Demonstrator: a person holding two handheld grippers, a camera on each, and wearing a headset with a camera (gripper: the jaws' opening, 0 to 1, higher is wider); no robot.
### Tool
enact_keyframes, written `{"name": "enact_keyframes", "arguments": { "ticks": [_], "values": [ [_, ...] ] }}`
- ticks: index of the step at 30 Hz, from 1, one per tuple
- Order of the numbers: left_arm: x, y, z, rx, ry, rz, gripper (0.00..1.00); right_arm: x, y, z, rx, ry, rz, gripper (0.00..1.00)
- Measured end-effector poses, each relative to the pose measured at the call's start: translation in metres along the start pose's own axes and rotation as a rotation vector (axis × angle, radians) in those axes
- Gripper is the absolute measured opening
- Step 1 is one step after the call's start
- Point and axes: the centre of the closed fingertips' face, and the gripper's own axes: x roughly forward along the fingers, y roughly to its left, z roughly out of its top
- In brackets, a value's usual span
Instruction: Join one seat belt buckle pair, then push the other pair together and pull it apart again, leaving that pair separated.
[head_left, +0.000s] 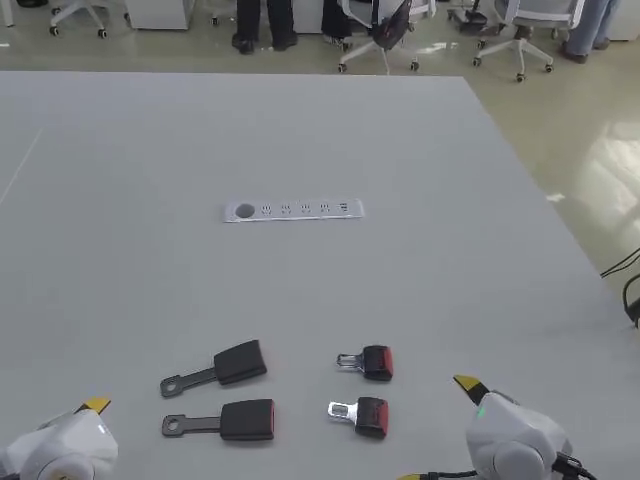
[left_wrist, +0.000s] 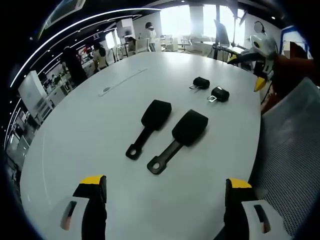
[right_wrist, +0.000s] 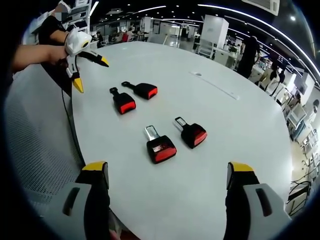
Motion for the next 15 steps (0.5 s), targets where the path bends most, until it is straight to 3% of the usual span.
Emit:
{"name": "enact_keyframes", "arguments": {
  "ticks": [3,5,6,10,15],
  "values": [
    [0.0007,0.0005,-0.0013,0.000,0.002,-0.001,1.00,-0.0005,0.0014,0.0017,-0.006,0.001,0.004,0.98],
    [-0.0009,0.0063,-0.0017,0.002,0.006,0.029,1.00,-0.0011,0.0015,0.0038,-0.006,0.000,0.006,0.98],
    [-0.0022,0.0076,0.0008,-0.016,-0.010,0.026,1.00,0.0001,0.0006,0.0024,-0.008,0.000,0.005,0.97],
    [0.0001,0.0033,-0.0021,-0.016,0.001,0.007,0.99,-0.0005,0.0003,0.0026,-0.009,0.001,0.006,0.97],
    [-0.0012,-0.0013,0.0057,-0.007,-0.009,-0.011,0.98,0.0007,-0.0001,0.0007,-0.009,0.003,0.012,0.96]
  ]
}}
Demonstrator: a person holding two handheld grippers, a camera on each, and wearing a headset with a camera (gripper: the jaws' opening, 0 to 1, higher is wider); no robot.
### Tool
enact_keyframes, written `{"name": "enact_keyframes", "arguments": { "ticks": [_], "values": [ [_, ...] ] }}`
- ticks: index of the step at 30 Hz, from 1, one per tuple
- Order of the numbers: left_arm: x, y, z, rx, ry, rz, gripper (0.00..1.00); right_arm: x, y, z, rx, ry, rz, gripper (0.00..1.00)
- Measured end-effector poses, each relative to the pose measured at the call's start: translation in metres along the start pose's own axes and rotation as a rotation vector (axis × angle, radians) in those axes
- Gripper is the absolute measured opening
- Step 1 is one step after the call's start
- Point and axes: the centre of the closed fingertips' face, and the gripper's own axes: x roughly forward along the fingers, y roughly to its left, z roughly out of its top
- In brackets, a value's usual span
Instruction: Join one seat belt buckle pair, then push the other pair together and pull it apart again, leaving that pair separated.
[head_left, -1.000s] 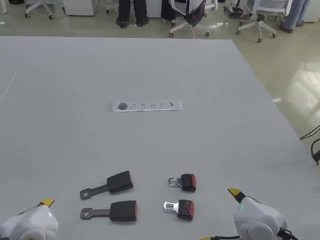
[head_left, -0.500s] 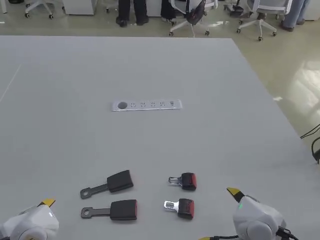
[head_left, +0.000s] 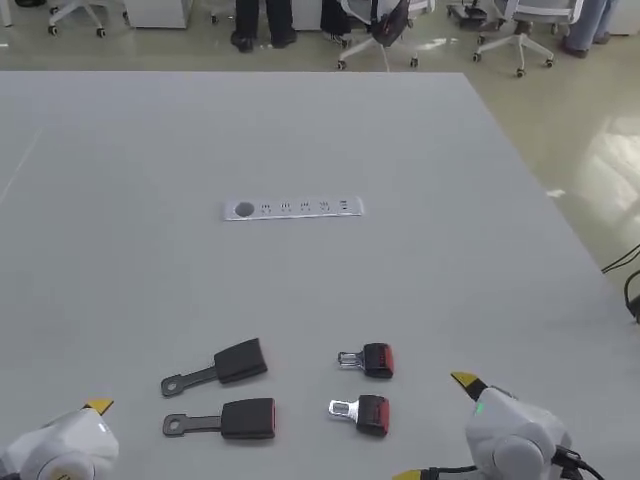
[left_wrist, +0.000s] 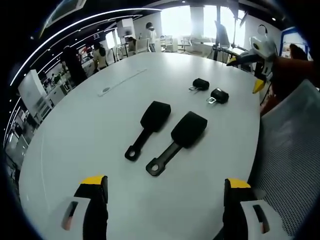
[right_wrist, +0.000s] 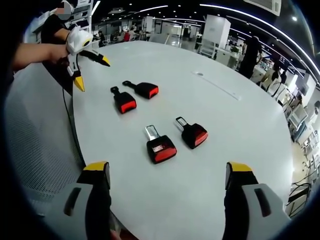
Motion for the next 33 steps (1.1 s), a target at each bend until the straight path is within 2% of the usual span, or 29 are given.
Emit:
{"name": "enact_keyframes", "arguments": {
  "ticks": [5,8,12,14,23,33],
  "values": [
    [0.003,-0.004,-0.002,-0.005,0.007,-0.019,0.96,0.004,-0.001,-0.005,0.000,0.003,0.007,0.94],
    [0.005,-0.005,0.002,-0.004,0.004,-0.029,0.95,0.006,-0.002,-0.007,-0.003,0.006,0.011,0.93],
    [0.005,-0.010,0.009,0.021,-0.004,-0.048,0.93,0.014,-0.006,-0.013,-0.007,0.009,0.020,0.92],
    [0.008,-0.015,0.009,0.044,0.011,-0.061,0.92,0.017,-0.005,-0.013,-0.012,0.009,0.026,0.91],
    [0.012,-0.025,0.005,0.083,0.046,-0.111,0.91,0.026,-0.003,-0.004,-0.050,0.017,0.056,0.88],
    [0.024,-0.026,0.013,0.103,0.056,-0.138,0.90,0.037,-0.003,0.000,-0.095,0.032,0.080,0.86]
  ]
}}
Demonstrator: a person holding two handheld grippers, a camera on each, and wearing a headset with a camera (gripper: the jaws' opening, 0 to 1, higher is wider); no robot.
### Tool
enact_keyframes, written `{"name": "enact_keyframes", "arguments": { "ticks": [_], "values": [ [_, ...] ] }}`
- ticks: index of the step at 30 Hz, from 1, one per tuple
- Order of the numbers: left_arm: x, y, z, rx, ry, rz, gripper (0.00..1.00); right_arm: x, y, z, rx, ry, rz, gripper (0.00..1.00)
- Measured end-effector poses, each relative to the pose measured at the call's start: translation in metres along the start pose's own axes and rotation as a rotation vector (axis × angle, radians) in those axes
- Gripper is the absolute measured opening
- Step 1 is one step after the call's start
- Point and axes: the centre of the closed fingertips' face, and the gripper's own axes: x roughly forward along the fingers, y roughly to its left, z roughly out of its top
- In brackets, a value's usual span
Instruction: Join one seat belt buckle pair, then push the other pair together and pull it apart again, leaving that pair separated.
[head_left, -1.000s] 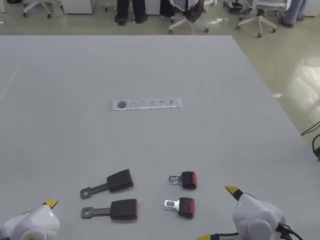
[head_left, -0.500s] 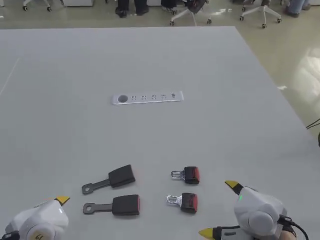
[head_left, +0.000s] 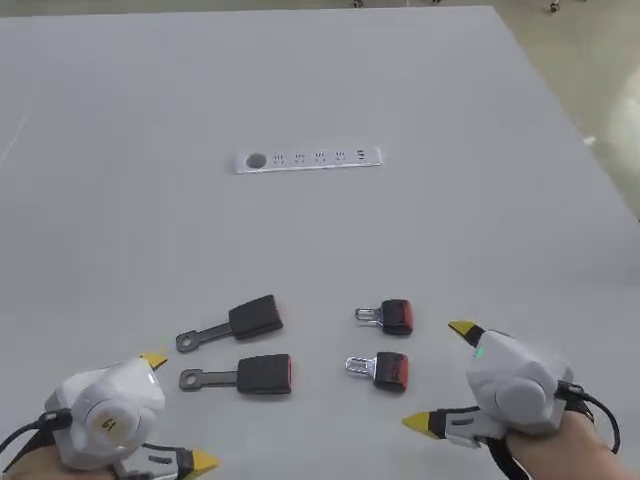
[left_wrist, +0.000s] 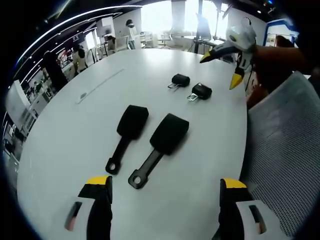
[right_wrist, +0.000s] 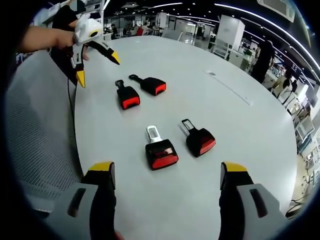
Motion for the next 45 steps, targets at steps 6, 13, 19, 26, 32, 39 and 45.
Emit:
{"name": "enact_keyframes", "arguments": {
  "ticks": [6,13,19,26,32,39,45],
  "values": [
    [0.006,0.002,0.007,0.008,-0.011,-0.023,0.88,0.007,0.001,0.001,-0.024,0.013,0.020,0.85],
    [0.017,0.006,0.016,0.028,-0.003,-0.043,0.86,0.011,0.000,0.001,-0.048,0.033,0.035,0.83],
    [0.029,0.006,0.023,0.067,0.008,-0.066,0.83,0.018,0.002,0.005,-0.074,0.043,0.061,0.78],
    [0.044,0.005,0.027,0.108,0.016,-0.108,0.77,0.028,0.005,0.009,-0.098,0.058,0.096,0.74],
    [0.056,0.002,0.025,0.160,0.029,-0.157,0.70,0.037,0.009,0.010,-0.131,0.066,0.131,0.70],
    [0.064,-0.001,0.032,0.195,0.034,-0.191,0.62,0.043,0.019,0.009,-0.173,0.092,0.191,0.59],
    [0.074,-0.001,0.034,0.213,0.048,-0.209,0.61,0.054,0.026,-0.001,-0.199,0.127,0.230,0.50]
  ]
}}
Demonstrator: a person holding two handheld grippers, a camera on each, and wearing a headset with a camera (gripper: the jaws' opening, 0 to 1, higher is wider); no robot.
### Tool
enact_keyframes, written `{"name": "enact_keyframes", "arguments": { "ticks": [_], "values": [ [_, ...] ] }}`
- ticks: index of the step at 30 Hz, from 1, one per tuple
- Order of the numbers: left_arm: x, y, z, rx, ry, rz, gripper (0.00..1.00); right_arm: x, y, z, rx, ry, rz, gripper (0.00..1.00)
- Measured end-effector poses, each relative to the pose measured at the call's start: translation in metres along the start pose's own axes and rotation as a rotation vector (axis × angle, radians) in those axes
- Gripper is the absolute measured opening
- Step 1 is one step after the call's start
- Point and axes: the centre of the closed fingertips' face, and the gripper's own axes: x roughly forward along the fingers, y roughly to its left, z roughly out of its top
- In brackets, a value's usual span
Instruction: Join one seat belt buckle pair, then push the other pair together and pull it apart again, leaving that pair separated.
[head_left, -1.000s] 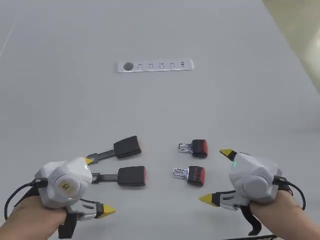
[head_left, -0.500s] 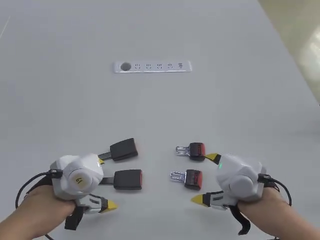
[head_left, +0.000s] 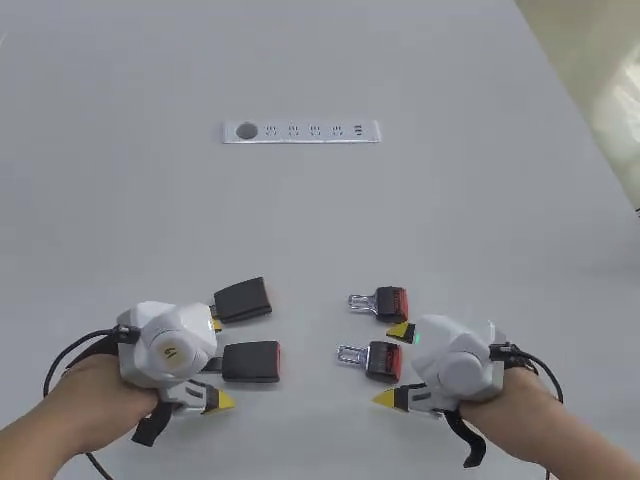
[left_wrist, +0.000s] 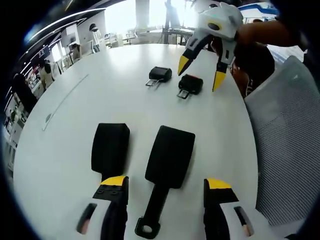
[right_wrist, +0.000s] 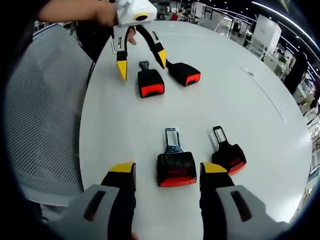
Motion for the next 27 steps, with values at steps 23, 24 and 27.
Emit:
{"name": "enact_keyframes", "arguments": {
  "ticks": [23,24,27],
  "values": [
    [0.007,0.006,0.004,0.066,0.053,-0.026,0.47,0.011,-0.013,-0.009,0.019,0.024,0.048,0.41],
    [0.009,0.007,0.002,0.068,0.055,-0.026,0.47,0.011,-0.012,-0.009,0.025,0.025,0.051,0.41],
    [0.010,0.008,0.001,0.080,0.060,-0.023,0.47,0.011,-0.012,-0.009,0.016,0.022,0.056,0.40]
  ]
}}
